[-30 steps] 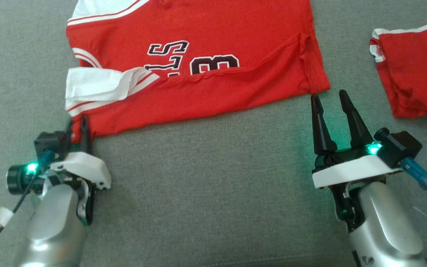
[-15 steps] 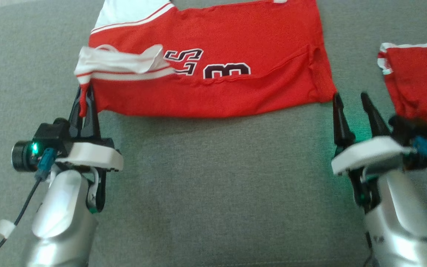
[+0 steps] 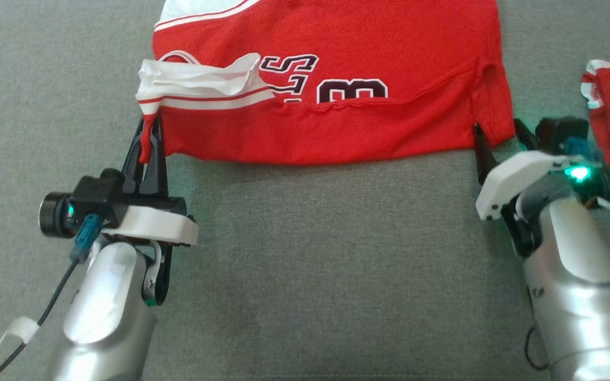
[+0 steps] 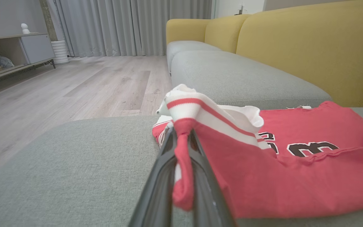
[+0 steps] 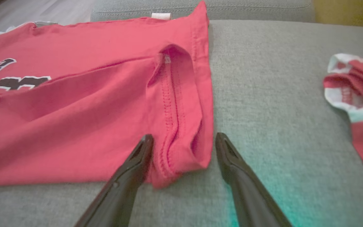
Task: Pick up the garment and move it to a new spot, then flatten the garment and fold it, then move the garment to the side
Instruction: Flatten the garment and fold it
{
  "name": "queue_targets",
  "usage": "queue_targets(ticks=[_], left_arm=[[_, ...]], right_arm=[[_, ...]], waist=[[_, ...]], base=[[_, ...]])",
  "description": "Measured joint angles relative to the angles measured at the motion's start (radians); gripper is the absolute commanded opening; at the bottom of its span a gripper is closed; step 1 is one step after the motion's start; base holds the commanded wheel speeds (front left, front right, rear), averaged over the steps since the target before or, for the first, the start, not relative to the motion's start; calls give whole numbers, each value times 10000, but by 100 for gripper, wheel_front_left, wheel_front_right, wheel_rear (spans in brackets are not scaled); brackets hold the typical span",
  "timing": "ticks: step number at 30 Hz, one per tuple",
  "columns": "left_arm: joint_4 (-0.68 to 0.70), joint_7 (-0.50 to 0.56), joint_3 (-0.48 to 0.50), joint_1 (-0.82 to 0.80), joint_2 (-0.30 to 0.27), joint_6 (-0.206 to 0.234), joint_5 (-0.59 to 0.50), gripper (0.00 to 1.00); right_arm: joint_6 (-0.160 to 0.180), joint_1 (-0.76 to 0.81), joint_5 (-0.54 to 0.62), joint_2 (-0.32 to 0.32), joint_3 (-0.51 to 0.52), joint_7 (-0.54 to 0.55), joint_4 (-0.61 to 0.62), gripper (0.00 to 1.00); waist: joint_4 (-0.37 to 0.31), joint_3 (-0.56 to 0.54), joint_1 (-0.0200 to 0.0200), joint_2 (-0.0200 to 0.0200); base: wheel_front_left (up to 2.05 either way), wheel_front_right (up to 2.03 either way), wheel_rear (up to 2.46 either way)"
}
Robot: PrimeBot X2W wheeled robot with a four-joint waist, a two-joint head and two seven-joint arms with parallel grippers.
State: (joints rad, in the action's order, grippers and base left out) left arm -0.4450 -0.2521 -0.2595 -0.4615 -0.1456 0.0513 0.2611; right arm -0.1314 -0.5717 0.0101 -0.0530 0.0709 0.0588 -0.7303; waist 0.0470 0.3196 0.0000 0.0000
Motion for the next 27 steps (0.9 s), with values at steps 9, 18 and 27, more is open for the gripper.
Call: queue_targets(ticks=[9, 18, 27], left_arm=[[-94, -2, 2, -2, 35, -88, -69, 0], [-1022, 77, 2, 300, -151, -150, -61, 0], [-993, 1072, -232, 1787, -525, -441, 226, 0]], right_arm=[[-2, -844, 752, -44, -88, 35, -913, 0], [-2, -235, 809, 10, 435, -637, -1220, 0], [-2, 1262, -263, 65, 370, -167, -761, 0]], waist=[[150, 104, 0, 0], [-84, -550, 1, 0], [-363, -1624, -1, 0]], base=[[0, 0, 0], [0, 0, 0], [0, 0, 0]])
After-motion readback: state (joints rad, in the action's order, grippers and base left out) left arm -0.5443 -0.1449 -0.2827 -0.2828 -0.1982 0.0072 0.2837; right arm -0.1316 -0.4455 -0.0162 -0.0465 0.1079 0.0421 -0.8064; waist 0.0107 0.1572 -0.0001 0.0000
